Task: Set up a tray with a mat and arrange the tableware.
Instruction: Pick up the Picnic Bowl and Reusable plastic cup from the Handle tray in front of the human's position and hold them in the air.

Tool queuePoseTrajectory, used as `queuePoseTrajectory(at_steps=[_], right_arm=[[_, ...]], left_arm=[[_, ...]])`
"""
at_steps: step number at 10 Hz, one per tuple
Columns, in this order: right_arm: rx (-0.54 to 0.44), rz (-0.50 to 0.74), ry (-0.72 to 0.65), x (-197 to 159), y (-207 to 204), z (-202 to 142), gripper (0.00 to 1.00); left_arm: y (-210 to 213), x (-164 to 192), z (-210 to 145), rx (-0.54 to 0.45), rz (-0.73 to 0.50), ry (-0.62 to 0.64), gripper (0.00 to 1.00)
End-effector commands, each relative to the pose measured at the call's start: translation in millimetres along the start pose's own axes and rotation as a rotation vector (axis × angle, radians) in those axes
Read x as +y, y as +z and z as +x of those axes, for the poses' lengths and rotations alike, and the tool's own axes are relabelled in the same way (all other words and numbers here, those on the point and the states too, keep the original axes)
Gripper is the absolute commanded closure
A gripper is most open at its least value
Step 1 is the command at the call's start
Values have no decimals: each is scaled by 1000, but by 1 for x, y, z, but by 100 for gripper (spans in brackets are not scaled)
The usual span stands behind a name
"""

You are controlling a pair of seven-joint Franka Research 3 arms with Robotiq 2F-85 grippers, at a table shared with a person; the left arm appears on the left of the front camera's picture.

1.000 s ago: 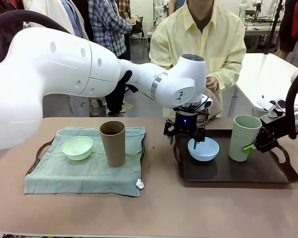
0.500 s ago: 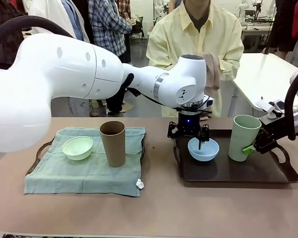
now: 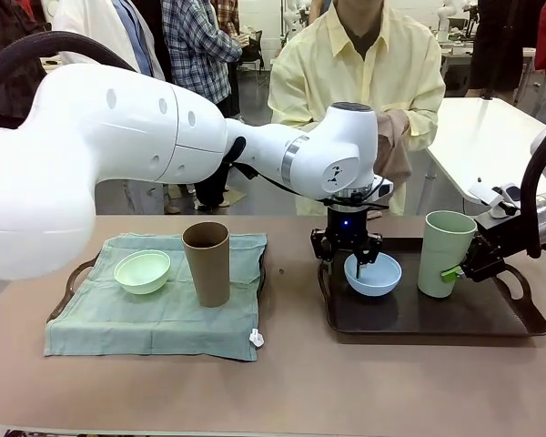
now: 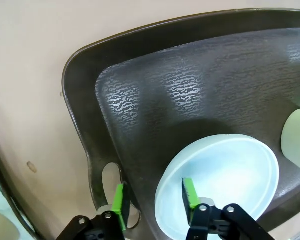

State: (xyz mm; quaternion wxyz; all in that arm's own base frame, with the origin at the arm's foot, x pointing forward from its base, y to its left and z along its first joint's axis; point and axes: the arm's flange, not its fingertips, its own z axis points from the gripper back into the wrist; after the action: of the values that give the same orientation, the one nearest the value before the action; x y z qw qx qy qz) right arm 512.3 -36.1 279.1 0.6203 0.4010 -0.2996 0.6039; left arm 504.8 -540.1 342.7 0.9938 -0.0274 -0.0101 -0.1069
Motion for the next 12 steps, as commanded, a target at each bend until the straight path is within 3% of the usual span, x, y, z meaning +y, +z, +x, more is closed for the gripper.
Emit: queuePoseTrajectory(at_steps=[1, 2, 3, 4, 5, 6, 7, 9, 10, 12], right_arm=[[-8, 6, -9, -2, -3, -1, 100], [-7, 7, -8, -2, -3, -1, 100], [-9, 5, -8, -3, -3, -1, 77], [-9, 6, -9, -3, -3, -2, 77], [-12, 4, -10, -3, -2, -2, 100], [-11, 5, -9, -3, -2, -3, 77], [-7, 5, -5, -3, -3, -3, 100], [-1, -5, 15, -3, -2, -3, 100], [3, 8, 14, -2, -1, 0, 77], [-23, -16, 53, 4, 18, 24, 77]], left_arm=[[3, -3, 5, -15, 5, 18, 79], [2, -3, 5, -15, 7, 18, 88], [3, -3, 5, -14, 9, 16, 100], [3, -3, 4, -14, 11, 16, 100], [5, -3, 4, -15, 17, 14, 100], [6, -2, 4, -18, 19, 16, 100], [7, -1, 4, -22, 23, 17, 100], [8, 0, 3, -29, 34, 16, 100], [10, 2, 1, -21, 41, 13, 100], [24, 6, 0, -17, 41, 27, 100]])
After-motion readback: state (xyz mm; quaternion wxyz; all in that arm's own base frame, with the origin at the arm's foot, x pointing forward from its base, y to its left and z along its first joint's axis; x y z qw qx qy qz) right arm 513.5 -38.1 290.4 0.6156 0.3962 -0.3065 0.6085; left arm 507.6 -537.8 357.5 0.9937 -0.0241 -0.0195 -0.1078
